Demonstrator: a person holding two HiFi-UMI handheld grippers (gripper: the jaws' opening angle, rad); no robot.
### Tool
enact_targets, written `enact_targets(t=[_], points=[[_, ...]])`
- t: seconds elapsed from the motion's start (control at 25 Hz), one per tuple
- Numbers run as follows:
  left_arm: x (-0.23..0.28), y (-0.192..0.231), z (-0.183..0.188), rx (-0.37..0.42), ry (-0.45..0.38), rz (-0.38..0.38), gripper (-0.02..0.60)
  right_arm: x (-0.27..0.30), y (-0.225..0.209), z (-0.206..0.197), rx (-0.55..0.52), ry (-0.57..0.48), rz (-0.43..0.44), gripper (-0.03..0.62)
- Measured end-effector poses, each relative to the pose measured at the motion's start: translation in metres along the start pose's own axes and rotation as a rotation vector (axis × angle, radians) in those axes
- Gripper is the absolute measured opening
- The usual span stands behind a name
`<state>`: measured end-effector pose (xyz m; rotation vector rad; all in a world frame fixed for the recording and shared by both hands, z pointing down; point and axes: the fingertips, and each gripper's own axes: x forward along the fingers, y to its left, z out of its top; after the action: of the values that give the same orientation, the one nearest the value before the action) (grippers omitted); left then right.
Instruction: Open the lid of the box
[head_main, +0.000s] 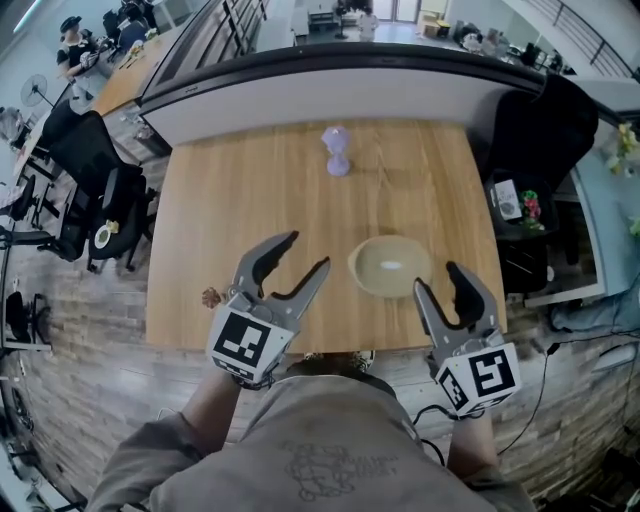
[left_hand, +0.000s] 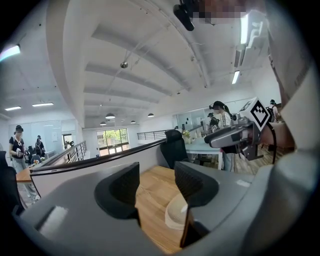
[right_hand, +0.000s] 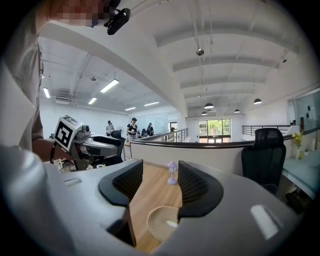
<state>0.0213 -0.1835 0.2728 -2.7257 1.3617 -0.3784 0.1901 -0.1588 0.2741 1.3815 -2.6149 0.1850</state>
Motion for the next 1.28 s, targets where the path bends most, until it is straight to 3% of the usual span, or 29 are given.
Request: enact_targets(t=[0.28,0.56,0.76,0.88,1.28], points=[[0.016,0.011,-0.025,0.059,0.014,-0.087,0.219,0.022,0.003,-0.026,0.013,0.072,-0.015,0.206],[0.042,0.018,-0.091,0.08,0.091,-0.166,0.221,0.048,0.012,-0.074,0.043,0.181,-0.016,0.206],[0.06,-0.011,-0.152,0.202,0.206,-0.316,0.221,0.067,0.02,-0.117,-0.038,0.301,-0.002,0.206],[0.072,-0.021,-0.185,0.192,0.252,-0.389,0.224,0.082,0.027,-0.139,-0.078,0.359,0.014,0.206],[0.117,-0.035,-0.275,0.178,0.344,-0.514,0.227,0.127,0.04,-0.2,-0.055,0.441,0.052,0.206]])
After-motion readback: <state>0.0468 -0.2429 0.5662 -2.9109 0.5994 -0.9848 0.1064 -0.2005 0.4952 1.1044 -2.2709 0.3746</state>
